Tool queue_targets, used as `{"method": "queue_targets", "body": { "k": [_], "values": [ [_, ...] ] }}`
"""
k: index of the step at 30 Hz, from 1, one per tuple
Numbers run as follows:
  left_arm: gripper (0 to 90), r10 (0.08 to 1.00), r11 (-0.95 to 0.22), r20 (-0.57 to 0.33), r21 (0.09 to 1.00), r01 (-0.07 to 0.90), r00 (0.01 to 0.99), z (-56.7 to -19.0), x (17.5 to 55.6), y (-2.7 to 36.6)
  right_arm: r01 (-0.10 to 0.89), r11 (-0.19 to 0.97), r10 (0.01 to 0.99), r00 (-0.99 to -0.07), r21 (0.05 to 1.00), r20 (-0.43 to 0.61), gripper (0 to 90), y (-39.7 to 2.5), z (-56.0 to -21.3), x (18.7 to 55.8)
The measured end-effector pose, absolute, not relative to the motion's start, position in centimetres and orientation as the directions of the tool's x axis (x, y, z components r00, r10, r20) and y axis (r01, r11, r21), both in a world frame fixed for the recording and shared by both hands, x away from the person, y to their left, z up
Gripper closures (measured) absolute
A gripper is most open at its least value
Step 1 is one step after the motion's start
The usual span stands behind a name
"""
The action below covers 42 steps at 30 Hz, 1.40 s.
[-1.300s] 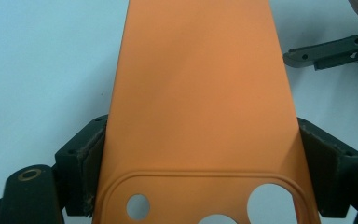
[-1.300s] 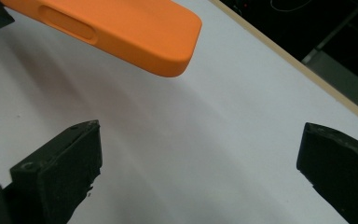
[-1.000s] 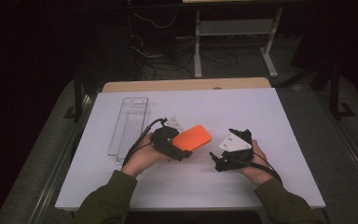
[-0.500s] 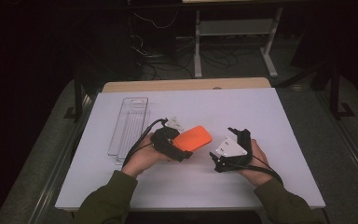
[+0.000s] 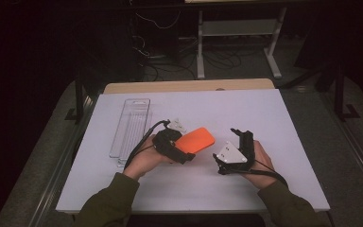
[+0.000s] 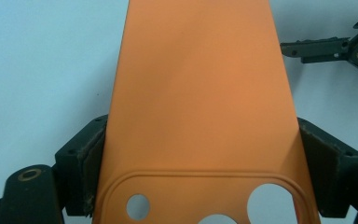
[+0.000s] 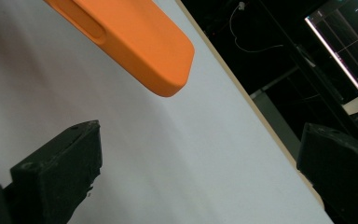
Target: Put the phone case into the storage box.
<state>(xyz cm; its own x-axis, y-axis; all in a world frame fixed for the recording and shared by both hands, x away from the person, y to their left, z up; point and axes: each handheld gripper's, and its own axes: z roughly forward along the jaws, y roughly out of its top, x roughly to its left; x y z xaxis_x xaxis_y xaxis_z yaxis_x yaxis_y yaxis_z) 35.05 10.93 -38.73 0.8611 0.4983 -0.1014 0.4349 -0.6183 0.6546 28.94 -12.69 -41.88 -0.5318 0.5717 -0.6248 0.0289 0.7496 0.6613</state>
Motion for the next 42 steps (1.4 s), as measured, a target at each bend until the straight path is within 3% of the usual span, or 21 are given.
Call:
{"method": "queue_targets", "body": {
  "k": [19, 27, 42],
  "values": [
    [15.4, 0.491, -0.625, -0.099, 0.652, 0.429, 0.865, -38.7, 35.0, 10.9, -0.068, 0.809, 0.497, -0.451, 0.584, -0.741, 0.0, -12.1, -42.0, 28.3],
    [15.4, 0.479, -0.649, -0.086, 0.635, 0.418, 0.873, -38.5, 35.1, 11.1, -0.143, 0.875, 0.38, -0.391, 0.463, -0.838, 0.0, -11.8, -42.1, 28.1],
    [15.4, 0.494, -0.621, -0.102, 0.654, 0.433, 0.864, -38.6, 34.9, 10.8, -0.206, 0.903, 0.306, -0.307, 0.377, -0.901, 0.0, -11.3, -42.5, 27.6]
  ]
}}
